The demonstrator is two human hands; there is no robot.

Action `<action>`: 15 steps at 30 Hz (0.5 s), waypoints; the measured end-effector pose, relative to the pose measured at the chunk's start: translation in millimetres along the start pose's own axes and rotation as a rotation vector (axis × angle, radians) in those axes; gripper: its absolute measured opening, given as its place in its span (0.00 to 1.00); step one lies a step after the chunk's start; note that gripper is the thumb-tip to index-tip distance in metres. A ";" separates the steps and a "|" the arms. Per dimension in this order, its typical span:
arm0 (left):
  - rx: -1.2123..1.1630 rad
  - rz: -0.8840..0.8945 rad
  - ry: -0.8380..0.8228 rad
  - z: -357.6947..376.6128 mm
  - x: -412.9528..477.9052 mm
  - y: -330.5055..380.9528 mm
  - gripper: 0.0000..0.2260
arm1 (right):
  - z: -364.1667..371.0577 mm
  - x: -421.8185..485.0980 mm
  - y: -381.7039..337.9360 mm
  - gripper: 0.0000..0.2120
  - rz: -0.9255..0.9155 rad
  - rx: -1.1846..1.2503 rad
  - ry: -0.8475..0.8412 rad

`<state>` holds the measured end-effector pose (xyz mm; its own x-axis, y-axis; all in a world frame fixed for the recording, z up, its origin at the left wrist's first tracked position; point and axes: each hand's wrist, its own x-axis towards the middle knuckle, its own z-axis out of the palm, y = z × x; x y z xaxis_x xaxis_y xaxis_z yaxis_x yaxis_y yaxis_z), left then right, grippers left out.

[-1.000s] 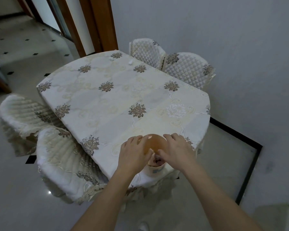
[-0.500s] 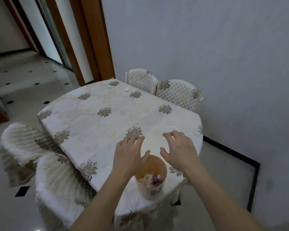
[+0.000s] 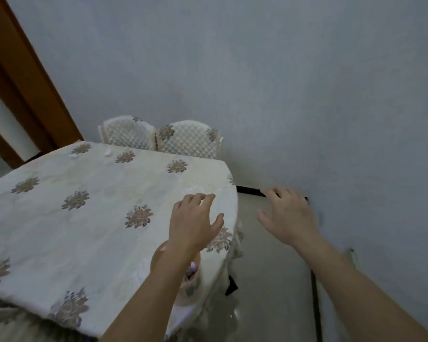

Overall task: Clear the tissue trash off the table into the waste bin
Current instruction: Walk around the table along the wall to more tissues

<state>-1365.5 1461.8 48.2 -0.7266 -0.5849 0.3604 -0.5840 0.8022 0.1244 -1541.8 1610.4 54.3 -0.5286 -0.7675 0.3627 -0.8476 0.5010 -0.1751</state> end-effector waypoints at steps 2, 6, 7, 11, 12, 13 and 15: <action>-0.020 0.052 -0.010 8.1 6.4 15.3 0.23 | -4.2 -14.1 18.6 0.24 0.066 -0.024 0.002; -0.050 0.155 -0.020 23.3 19.4 43.6 0.23 | -8.1 -38.4 50.9 0.25 0.171 -0.065 -0.030; -0.058 0.175 -0.026 26.1 23.9 50.3 0.23 | -8.7 -41.8 56.9 0.25 0.190 -0.075 -0.039; -0.073 0.233 -0.046 37.9 44.1 72.7 0.23 | -8.6 -41.9 75.1 0.25 0.233 -0.100 -0.049; -0.078 0.242 -0.047 41.9 49.3 76.3 0.23 | -7.7 -39.2 79.3 0.25 0.236 -0.098 -0.048; -0.083 0.250 -0.047 46.4 54.7 79.3 0.23 | -6.2 -35.6 83.9 0.25 0.238 -0.095 -0.047; -0.088 0.263 -0.051 54.9 66.8 84.9 0.23 | -2.6 -26.1 94.0 0.25 0.245 -0.083 -0.050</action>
<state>-1483.5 1484.2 32.1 -0.8676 -0.3592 0.3438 -0.3412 0.9331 0.1138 -1607.6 1678.6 30.7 -0.7208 -0.6372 0.2728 -0.6885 0.7036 -0.1759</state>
